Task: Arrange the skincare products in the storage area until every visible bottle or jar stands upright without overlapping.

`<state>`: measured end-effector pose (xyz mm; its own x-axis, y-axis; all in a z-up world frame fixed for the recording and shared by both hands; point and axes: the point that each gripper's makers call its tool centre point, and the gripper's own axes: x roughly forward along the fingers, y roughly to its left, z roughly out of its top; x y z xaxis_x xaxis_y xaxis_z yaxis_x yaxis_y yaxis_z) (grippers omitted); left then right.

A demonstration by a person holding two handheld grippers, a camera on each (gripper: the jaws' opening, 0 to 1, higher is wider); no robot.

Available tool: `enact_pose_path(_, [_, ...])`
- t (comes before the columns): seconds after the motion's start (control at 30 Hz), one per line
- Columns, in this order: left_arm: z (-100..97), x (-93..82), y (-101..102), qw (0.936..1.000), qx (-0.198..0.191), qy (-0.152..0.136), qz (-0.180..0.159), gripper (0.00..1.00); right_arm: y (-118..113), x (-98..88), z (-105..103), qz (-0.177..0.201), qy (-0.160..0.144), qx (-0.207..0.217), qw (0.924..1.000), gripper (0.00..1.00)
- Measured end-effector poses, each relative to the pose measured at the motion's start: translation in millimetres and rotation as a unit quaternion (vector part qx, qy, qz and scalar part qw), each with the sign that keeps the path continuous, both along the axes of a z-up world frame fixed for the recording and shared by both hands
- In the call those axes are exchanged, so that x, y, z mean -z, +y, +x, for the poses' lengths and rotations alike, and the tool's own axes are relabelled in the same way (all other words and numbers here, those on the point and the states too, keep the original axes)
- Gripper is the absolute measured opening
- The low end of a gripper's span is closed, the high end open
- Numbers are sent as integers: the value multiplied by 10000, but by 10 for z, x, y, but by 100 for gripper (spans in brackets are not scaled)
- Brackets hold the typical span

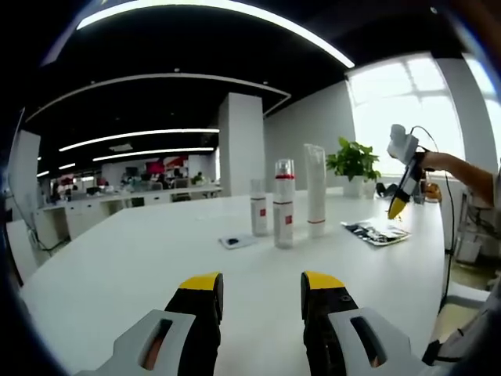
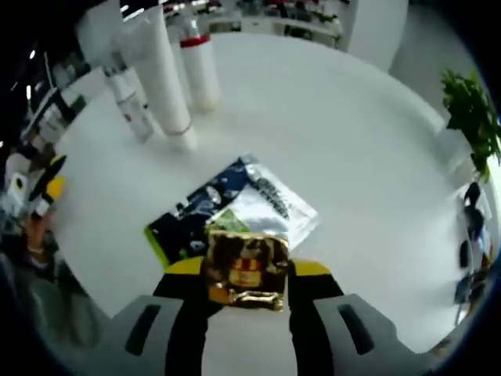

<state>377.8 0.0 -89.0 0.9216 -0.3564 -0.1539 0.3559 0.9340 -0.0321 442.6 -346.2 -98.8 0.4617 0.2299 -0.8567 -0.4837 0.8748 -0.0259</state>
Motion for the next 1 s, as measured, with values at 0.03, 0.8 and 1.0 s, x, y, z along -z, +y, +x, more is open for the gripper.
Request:
enact_pose_path(0.03, [0, -8, -4, 10000, 2, -15, -2, 41, 25, -33, 7, 48, -73, -14, 10000, 39])
enact_pose_path(0.8, [-5, -279, -255, 9974, 403, -288, -523, 41, 1128, -896, 41, 1725, -2347, -667, 9543, 39])
enact_pose_path(1.0, [-70, -464, -445, 9873, 867, -423, -1266, 41, 1486, -1036, -54, 2239, -2807, -847, 9295, 39])
